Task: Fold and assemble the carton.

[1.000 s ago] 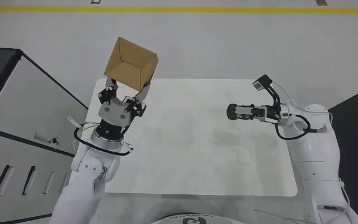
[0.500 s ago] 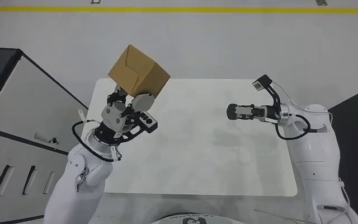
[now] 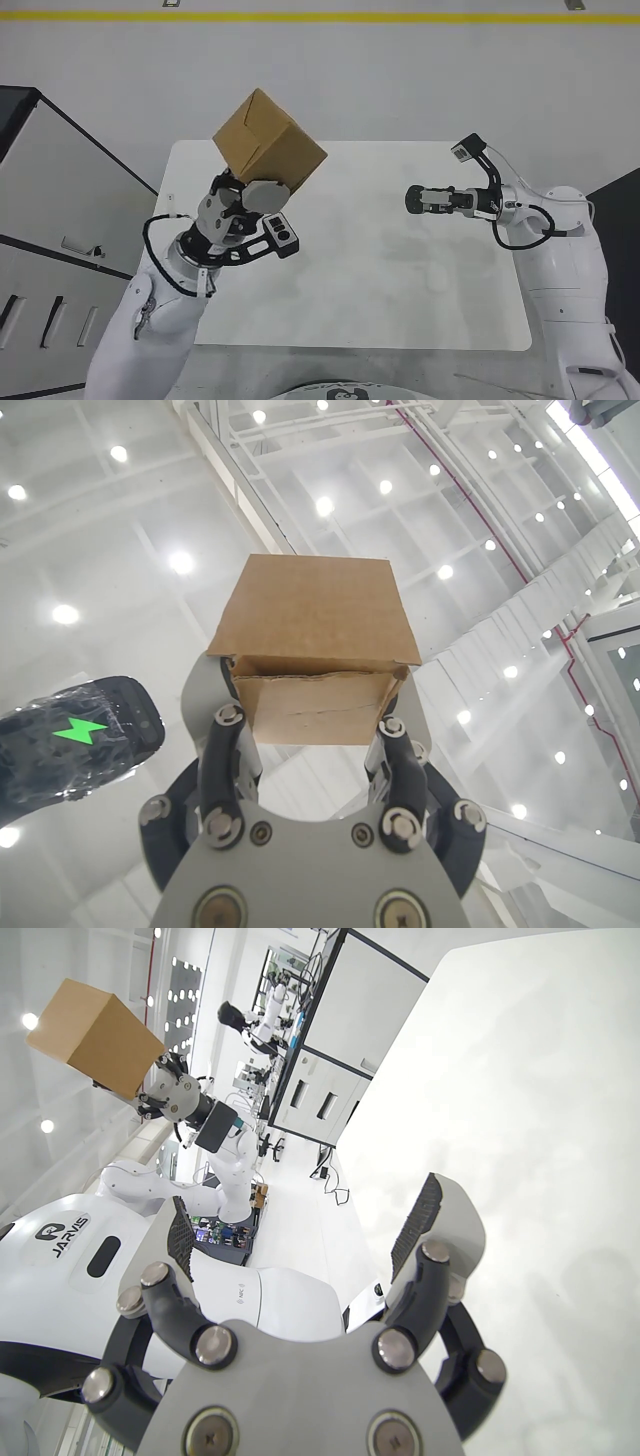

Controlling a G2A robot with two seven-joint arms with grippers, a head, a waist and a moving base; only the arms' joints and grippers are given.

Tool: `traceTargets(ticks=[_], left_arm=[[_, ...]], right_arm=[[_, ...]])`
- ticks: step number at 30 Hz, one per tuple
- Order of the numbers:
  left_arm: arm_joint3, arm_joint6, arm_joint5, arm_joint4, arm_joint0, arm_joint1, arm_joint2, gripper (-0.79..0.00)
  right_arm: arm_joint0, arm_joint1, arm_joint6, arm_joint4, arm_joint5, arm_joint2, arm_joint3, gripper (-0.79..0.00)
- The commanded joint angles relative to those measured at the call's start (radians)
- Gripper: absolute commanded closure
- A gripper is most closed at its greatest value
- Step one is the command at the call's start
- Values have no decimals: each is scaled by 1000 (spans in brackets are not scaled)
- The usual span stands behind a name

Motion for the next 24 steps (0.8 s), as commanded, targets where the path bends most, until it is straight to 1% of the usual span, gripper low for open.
traceTargets(ticks=[1, 7, 12, 16, 17, 19, 20, 22, 24], left_arm=[[-1, 3, -5, -20, -4, -1, 0, 0], [-9, 16, -14, -40, -13, -4, -13, 0], [-5, 26, -17, -113, -16, -6, -19, 0], [-3, 23, -23, -69, -26, -7, -36, 0], [1, 23, -46, -20, -30, -7, -52, 0], [-5, 2, -99, 134, -40, -7, -77, 0], [-7, -24, -128, 211, -43, -8, -83, 0], [-12, -90, -179, 437, -54, -8, -97, 0], [-8, -169, -234, 603, -55, -9, -93, 0]], right_arm=[[0, 0, 0, 0, 0, 0, 0, -785], [0, 0, 0, 0, 0, 0, 0, -785], [0, 0, 0, 0, 0, 0, 0, -785], [0, 0, 0, 0, 0, 0, 0, -785], [0, 0, 0, 0, 0, 0, 0, -785], [0, 0, 0, 0, 0, 0, 0, -785], [0, 0, 0, 0, 0, 0, 0, -785], [0, 0, 0, 0, 0, 0, 0, -785], [0, 0, 0, 0, 0, 0, 0, -785]])
